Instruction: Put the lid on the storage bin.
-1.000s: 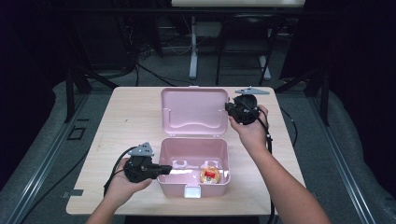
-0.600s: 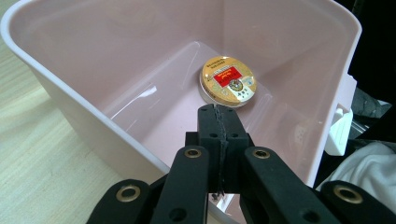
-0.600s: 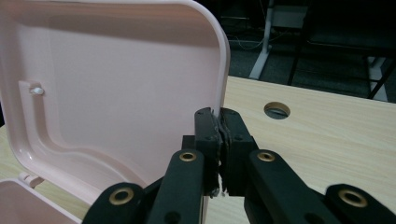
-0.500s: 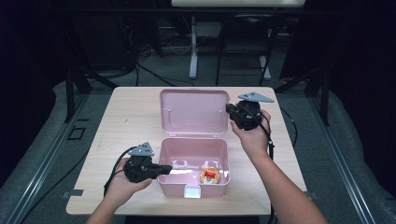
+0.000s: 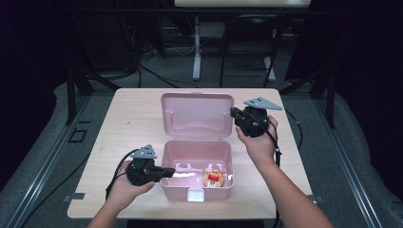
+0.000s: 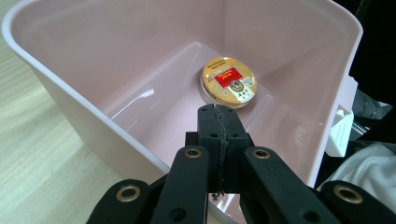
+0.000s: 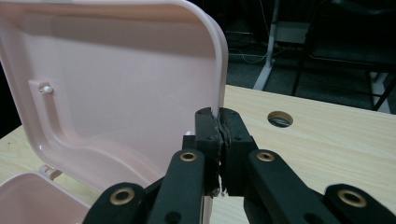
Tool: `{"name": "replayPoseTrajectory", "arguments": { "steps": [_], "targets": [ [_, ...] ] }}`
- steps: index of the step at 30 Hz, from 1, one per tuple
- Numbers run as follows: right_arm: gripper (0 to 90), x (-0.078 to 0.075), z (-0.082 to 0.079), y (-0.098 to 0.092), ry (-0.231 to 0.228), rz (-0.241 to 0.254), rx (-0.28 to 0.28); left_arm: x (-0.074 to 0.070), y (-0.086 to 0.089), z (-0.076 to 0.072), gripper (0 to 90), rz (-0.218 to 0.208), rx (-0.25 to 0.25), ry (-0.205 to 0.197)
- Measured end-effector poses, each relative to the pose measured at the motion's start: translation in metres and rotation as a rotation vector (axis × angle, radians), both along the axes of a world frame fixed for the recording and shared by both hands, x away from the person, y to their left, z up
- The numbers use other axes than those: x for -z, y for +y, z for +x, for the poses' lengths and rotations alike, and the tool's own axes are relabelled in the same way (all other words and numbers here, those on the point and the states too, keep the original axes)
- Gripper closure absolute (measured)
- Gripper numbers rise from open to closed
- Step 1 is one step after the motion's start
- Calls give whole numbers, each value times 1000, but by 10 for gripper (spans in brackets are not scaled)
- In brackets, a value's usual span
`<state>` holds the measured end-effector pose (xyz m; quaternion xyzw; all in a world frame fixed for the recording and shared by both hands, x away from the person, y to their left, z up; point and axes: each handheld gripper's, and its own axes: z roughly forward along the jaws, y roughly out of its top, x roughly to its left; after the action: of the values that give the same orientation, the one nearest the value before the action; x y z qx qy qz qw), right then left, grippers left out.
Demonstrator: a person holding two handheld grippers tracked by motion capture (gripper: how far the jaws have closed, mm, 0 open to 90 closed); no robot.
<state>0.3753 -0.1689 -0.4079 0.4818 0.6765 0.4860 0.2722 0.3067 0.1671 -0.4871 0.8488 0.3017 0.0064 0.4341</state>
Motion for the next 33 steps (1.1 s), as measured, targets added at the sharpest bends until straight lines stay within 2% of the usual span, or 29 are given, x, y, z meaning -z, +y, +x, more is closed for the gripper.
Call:
{"name": "replayPoseTrajectory", "arguments": {
  "steps": [12, 20, 29, 33],
  "targets": [
    [872, 2, -9, -1, -38, 2, -5, 0, -1, 1, 900, 1, -28, -16],
    [872, 3, -9, -2, -41, 9, -8, -4, 0, 5, 867, -2, -62, -61],
    [872, 3, -10, -2, -43, 7, -8, -17, 10, 17, 839, -62, -132, -111],
    [872, 3, -10, -3, -43, 7, -10, -23, 13, 21, 807, -62, -162, -138]
  ]
}}
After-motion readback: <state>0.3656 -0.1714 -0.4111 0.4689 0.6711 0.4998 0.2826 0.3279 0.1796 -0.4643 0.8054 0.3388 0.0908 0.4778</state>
